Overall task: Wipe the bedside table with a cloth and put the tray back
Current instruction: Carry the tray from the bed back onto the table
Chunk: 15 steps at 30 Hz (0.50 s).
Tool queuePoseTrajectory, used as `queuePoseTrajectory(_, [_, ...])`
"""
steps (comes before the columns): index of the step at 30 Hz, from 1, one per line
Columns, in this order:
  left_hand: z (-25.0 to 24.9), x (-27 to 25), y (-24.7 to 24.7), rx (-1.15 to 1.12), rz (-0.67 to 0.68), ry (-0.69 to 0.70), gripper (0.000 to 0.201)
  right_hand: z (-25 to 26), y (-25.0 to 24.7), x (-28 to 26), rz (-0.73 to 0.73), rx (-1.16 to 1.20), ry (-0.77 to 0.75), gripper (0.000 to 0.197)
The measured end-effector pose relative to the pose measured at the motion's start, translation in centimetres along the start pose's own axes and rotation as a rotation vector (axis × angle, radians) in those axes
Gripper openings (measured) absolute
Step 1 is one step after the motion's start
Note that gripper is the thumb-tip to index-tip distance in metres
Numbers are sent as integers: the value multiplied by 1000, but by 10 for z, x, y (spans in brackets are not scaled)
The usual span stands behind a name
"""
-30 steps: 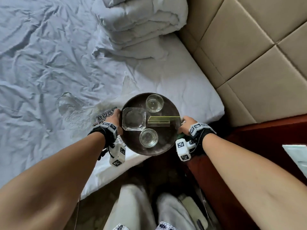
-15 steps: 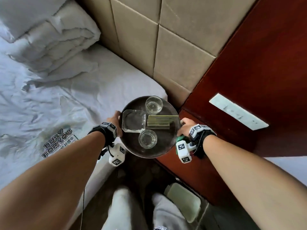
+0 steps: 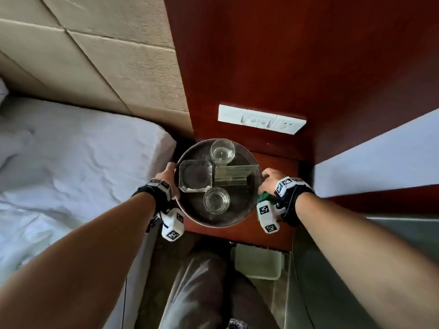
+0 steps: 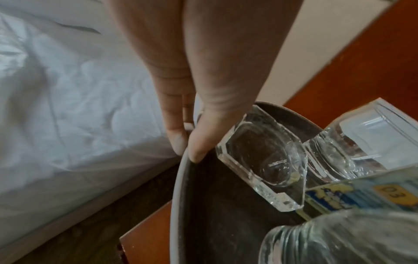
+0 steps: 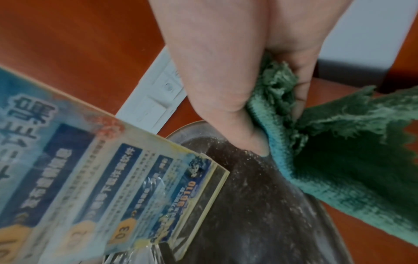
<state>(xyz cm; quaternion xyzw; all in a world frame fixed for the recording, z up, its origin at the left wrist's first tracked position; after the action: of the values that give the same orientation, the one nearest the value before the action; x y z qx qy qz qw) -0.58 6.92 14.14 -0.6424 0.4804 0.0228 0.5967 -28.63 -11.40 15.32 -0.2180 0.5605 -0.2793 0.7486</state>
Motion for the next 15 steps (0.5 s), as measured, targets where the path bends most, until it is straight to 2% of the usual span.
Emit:
queuePoseTrajectory(5, [-45,36,36,40,71,32,75,-54,0,29,22,39,132,54])
queuePoseTrajectory(9, [-68,64,69,90,152,54,83,-90,7,52,74,85,216,54])
queuePoseTrajectory(15, [-82,107,116,133,205,63,79,-128,28,98,69,114,280,62])
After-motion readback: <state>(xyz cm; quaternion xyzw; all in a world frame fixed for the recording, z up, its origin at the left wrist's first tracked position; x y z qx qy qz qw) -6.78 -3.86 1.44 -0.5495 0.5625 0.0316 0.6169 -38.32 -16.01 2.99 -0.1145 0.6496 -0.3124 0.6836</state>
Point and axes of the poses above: each hand's wrist, its own x-axis towards the middle knuckle, its own y-axis out of the palm, z = x × y, the point moved 5 cm from there along x, towards the middle knuckle, and after that the axes turned 5 degrees about -z, right-handed, at the moved point
